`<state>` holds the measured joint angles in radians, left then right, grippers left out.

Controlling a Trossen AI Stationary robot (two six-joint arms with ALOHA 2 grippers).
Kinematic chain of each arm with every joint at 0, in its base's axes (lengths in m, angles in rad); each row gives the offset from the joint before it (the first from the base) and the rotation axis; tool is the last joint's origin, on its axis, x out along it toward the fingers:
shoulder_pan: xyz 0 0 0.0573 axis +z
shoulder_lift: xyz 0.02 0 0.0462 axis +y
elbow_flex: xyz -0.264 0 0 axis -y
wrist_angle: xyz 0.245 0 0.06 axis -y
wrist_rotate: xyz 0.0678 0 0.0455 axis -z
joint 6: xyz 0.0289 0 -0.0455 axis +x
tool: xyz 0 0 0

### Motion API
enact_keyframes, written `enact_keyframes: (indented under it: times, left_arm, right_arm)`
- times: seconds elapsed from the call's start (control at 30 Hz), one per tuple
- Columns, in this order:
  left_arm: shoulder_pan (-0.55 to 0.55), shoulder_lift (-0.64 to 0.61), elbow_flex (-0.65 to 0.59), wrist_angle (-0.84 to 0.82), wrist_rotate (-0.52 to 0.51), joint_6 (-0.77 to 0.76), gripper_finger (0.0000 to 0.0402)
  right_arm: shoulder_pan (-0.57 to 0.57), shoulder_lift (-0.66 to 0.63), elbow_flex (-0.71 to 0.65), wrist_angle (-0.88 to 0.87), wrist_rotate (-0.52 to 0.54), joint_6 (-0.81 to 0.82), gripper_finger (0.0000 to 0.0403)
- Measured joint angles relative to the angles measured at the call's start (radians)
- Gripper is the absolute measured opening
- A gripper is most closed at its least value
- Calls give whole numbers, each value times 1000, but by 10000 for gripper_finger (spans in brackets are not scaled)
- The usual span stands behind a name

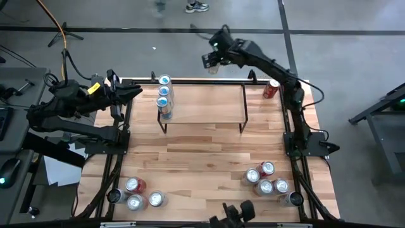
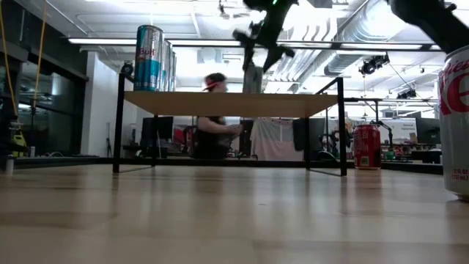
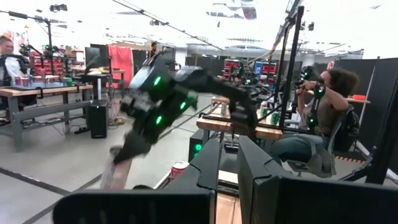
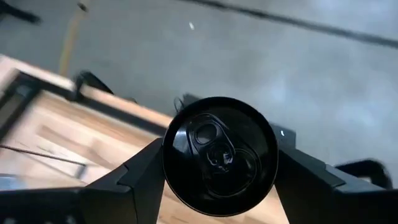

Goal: Place canned beverage on shelf
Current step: Put the top white-pink soda can on the shelf

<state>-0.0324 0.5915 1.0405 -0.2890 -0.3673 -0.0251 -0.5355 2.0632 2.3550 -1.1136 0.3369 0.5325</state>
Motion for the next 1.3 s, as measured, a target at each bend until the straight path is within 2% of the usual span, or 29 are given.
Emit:
enact_keyframes:
  times: [0.1,0.23,0.3,0.4,0.47,0.57,0.7,1.3]
  left_arm:
    - [0,0,0,1,-14,-3,0]
    - [0,0,0,2,-16,-17,0]
    - [0,0,0,2,-15,-17,0]
    - [0,2,0,3,-25,-17,0]
    - [0,4,0,3,-48,-19,0]
    - [0,5,0,2,-66,-26,0]
    - [0,6,0,2,-67,-27,0]
    - [0,8,0,2,-67,-27,0]
  right_arm:
    - [7,-62,0,11,-49,-47,235]
    - [51,-132,2,-17,-225,-126,235]
    - [86,-155,2,-63,-312,-162,235]
    - [149,-172,2,-165,-363,-198,235]
    - [193,-174,2,-235,-356,-200,235]
    - [250,-172,-3,-331,-288,-198,235]
    - [295,-170,-15,-363,-241,-175,235]
    - [301,-118,-15,-360,-244,-148,235]
